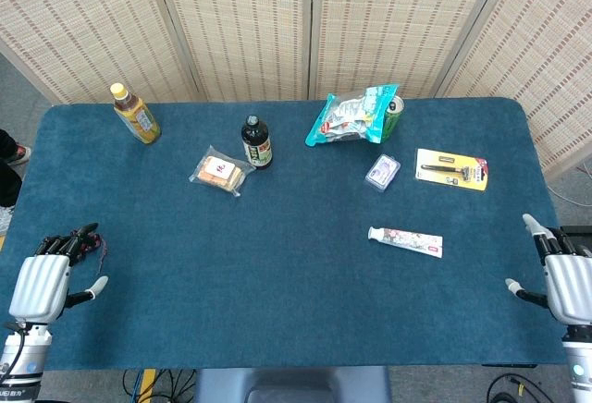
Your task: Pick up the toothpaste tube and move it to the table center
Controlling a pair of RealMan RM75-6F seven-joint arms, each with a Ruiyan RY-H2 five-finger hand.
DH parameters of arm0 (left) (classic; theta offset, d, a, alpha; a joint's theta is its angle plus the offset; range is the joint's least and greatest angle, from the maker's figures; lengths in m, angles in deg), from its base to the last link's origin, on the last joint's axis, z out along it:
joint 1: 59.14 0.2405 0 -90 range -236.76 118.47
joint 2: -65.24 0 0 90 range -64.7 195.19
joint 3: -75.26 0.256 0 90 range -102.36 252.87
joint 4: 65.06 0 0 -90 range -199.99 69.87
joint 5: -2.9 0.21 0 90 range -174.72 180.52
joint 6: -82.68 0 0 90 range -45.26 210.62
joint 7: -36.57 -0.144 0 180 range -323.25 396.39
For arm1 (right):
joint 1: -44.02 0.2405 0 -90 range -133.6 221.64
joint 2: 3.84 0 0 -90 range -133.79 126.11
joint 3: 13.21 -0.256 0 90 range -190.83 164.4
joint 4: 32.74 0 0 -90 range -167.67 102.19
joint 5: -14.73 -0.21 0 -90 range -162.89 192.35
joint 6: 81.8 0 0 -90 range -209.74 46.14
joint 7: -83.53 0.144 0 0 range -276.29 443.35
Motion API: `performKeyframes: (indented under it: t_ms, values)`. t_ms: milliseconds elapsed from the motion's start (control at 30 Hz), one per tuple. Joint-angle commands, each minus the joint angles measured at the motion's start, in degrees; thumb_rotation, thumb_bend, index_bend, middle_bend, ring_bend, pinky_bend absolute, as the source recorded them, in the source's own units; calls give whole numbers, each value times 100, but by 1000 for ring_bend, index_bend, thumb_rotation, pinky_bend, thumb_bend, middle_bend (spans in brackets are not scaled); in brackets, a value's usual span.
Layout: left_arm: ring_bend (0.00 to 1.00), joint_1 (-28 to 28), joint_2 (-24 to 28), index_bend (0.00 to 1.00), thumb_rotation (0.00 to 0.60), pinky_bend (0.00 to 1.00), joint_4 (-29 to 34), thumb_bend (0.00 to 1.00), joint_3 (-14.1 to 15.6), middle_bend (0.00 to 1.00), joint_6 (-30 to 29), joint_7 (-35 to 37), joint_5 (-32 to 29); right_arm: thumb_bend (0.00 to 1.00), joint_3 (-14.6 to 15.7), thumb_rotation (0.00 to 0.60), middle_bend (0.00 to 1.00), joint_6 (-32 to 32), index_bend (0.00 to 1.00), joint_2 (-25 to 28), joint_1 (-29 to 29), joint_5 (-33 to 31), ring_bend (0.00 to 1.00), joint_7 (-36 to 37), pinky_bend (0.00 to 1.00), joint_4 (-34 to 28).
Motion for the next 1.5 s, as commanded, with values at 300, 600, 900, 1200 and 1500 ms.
performKeyframes:
  t_ms: [300,600,900,1200,1500]
  values:
    - [294,-16,29,154,600,220,3,175,9,353,-13,31,47,0,-128,600,283,301,107,60,209,154,218,-34,376,-93]
    - [294,-6,42,154,600,220,8,175,70,352,-56,58,192,106,-358,600,345,1862,210,316,1159,-285,220,-551,376,-540]
    - [294,50,45,154,600,219,-61,175,128,352,-104,163,233,106,-670,600,393,3120,278,-217,2214,-1248,227,-1280,376,-354]
    - [295,161,84,154,600,218,-133,175,163,352,-219,306,214,106,-643,600,449,3777,361,-912,2998,-2203,261,-1964,376,266]
    - [294,193,52,154,600,218,-184,175,185,352,-211,371,195,106,-482,600,420,4002,362,-1543,3524,-2942,262,-2427,376,967]
